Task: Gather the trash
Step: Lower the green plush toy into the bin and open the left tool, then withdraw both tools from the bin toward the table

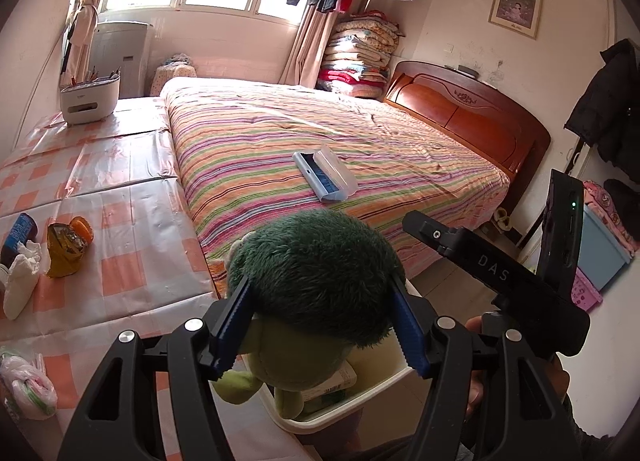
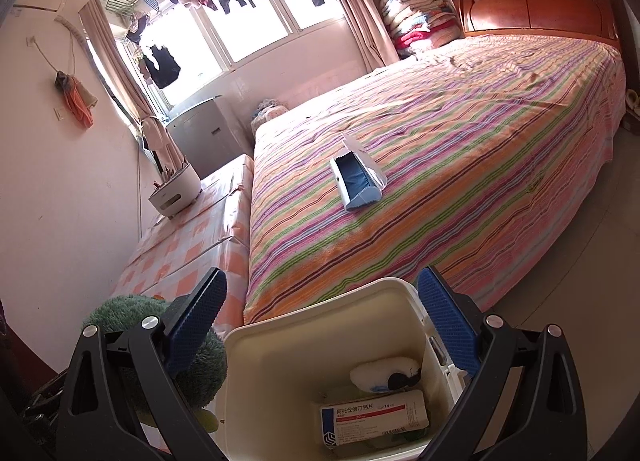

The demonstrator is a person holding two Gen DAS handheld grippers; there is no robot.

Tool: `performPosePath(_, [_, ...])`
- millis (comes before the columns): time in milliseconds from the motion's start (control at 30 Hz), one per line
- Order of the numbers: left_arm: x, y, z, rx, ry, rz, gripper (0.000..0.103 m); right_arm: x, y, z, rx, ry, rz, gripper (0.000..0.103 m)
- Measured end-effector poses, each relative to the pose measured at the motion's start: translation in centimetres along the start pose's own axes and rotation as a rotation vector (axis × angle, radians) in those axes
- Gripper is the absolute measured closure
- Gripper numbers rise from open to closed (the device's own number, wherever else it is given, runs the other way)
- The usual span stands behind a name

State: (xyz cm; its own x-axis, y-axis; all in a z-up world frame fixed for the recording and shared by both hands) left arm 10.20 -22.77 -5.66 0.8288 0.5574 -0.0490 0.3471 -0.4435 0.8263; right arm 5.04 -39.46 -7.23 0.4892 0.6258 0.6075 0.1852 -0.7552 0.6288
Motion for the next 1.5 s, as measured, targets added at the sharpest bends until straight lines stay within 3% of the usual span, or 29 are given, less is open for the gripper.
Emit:
performPosePath(233, [-0.6, -0.9, 1.5, 0.044, -0.01, 0.01, 0.036, 0.6, -0.1, 0.1, -0.005, 0.0, -0.016, 0.008])
performPosePath(500, [-0.1, -0.1, 0.2, -0.006, 0.062, 0.04, 0.032, 0.9, -0.3, 0.2, -0.013, -0.004, -0.039, 0.008])
performPosePath(1033, [4.0, -1.3, -1.3, 0.023, 0.165, -0.047, 0.03, 3.9, -2.0, 1.0, 0.008, 0.022, -0.114, 0.008])
performPosePath(1500, [8.6, -3.7, -3.9, 0.059, 0.252, -0.13, 0.03, 9.8, -6.5, 2.4, 0.093, 0.111, -0.225, 0.008])
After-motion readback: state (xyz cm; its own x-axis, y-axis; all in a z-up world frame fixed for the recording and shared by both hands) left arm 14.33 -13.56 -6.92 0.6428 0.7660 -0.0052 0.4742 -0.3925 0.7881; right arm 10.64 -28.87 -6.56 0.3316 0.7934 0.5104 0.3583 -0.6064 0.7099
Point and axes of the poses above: each gripper's, at about its wrist camera, not at the fingertips, and z roughly the way its jaws point, x to its left, y to its top, the point moved 10 cm from there along z, roughly the way its jaws point, and after that the axes turned 15 degrees about z, right-handed, at the moved point
